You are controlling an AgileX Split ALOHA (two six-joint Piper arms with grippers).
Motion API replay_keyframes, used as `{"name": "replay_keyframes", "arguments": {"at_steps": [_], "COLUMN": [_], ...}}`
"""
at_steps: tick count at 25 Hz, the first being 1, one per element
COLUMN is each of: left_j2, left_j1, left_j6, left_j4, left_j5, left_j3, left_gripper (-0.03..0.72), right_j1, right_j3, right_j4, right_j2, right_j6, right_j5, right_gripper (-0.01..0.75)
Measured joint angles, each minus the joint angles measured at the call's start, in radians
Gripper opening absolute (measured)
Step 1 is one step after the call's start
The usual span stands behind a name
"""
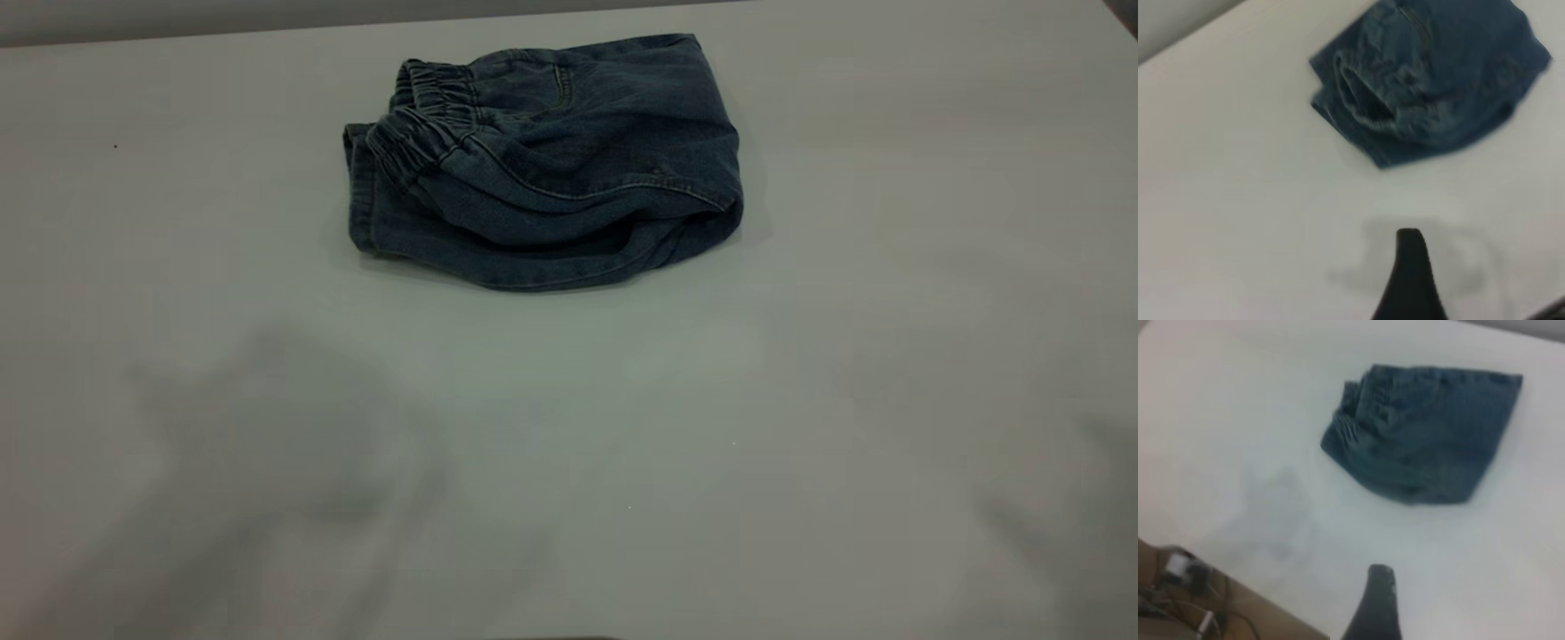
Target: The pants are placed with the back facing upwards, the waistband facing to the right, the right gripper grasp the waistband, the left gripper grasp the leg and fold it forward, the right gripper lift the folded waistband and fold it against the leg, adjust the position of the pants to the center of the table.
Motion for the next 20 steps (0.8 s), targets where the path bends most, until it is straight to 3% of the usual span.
{"name": "replay_keyframes", "arguments": {"at_steps": [9, 20], "left_j2": [-0.45, -0.823], "left_j1": [0.0, 0.0], "left_j6": [0.053, 0.061], "left_j4": [-0.023, -0.038], "left_j5": [0.0, 0.0], "left_j3": [0.344, 0.636], "left_gripper": [0.517, 0.517], "right_j1": [0.0, 0.0], "right_j3": [0.258, 0.567], "right_j4": [-0.073, -0.272], "right_j2": [-0.394, -0.794], "right_j6": [0.003, 0.076], "right_j5": [0.006, 0.016], "right_gripper": [0.586, 0.586]}}
